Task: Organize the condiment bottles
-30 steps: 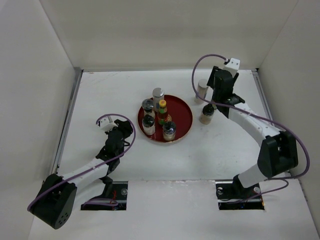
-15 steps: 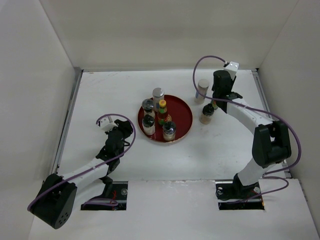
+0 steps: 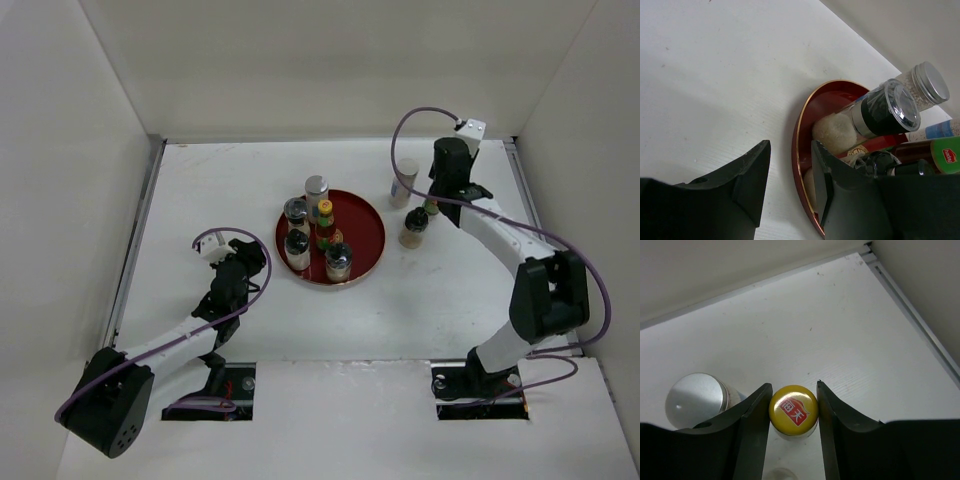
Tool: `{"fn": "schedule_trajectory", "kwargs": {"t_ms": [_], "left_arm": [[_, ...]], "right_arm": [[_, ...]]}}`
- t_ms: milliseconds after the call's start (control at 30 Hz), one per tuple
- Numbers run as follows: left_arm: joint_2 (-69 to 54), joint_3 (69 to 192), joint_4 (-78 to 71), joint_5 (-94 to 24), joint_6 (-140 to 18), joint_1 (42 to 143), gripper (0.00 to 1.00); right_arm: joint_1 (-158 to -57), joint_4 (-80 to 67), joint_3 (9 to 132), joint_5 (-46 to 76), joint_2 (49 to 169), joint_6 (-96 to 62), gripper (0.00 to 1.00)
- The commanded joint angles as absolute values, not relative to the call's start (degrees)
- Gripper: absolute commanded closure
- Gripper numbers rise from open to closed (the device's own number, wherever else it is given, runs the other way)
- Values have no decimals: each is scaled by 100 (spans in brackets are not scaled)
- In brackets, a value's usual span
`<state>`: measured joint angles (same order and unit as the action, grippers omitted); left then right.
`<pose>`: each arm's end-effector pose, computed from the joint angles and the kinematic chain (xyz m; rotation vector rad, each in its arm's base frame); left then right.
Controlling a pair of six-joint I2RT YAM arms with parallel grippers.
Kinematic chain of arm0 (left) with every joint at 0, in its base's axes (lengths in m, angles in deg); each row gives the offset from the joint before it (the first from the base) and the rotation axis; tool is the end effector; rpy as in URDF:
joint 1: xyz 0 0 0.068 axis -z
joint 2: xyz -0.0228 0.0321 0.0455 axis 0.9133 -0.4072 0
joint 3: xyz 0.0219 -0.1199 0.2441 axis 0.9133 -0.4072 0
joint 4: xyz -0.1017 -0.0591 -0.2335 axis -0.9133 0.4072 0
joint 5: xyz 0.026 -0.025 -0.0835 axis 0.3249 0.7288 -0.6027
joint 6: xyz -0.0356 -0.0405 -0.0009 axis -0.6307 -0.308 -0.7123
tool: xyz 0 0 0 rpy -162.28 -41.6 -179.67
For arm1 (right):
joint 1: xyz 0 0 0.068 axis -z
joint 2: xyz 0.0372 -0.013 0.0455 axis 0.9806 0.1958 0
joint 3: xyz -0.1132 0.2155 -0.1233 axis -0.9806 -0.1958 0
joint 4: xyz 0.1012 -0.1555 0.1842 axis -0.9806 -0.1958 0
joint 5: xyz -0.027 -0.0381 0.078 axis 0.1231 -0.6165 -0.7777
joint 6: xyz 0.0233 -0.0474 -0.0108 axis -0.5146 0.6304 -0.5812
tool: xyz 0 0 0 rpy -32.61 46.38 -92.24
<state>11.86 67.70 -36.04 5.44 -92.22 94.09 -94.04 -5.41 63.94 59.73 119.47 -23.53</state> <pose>0.1728 -0.0709 0.1749 -0.6144 1.6461 -0.4047 0.3643 0.0775 0.3013 0.3886 1.8431 -0.2924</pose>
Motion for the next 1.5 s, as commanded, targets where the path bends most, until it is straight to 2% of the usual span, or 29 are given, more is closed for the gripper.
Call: {"fn": "schedule_trajectory", "kwargs": {"t_ms": [0,367,767,1133,1467], "left_arm": [[1171,6875,-3923,459,-9298,9379,64],[1311,6831,-3923,485,-9289,9370,63],[1276,6831,-3923,459,-9298,9326,63],[1364,6814,-3923,468,-9289,9344,63],[1224,6831,-3923,424,-9307,9273,63]], "right_arm": [[-9387,343,6789,6135,11055,-2210,76],[-10510,501,7431,6038,10632,-1596,76],[-11496,1274,7835,5458,11914,-1709,76],[-11610,1424,8495,5414,13295,-1656,76],[-11628,1442,8293,5361,13647,-1753,71]]}}
